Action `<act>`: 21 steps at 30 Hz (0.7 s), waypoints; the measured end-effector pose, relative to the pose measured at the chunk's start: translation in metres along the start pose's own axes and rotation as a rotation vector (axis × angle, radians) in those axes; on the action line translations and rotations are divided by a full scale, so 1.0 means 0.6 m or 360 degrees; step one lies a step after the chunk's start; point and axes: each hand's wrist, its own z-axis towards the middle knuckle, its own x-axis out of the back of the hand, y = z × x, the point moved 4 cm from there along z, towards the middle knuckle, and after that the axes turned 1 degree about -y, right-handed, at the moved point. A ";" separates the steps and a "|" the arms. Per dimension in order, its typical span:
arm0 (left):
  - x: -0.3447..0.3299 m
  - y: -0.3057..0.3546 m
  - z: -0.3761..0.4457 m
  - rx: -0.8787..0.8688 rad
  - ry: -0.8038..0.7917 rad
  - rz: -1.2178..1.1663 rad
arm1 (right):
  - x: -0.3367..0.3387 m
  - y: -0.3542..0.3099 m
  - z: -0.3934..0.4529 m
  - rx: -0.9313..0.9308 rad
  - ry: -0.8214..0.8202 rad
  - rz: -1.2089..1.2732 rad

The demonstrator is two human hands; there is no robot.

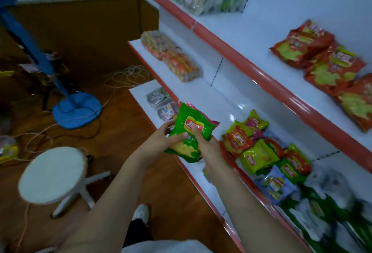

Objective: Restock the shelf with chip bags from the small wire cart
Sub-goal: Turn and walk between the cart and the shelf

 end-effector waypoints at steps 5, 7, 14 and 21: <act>0.023 0.016 0.126 0.0122 -0.0231 0.0169 | -0.009 -0.025 0.067 -0.0076 0.0141 0.0127; 0.018 0.022 0.175 0.0126 -0.0286 0.0273 | 0.003 -0.027 0.092 -0.0121 0.0137 0.0159; -0.062 0.016 0.330 0.0069 -0.0521 0.0741 | 0.103 -0.009 0.215 -0.0213 0.0166 -0.0166; -0.148 0.008 0.540 -0.0093 -0.0444 0.0784 | 0.199 -0.015 0.417 -0.0118 0.0162 -0.0488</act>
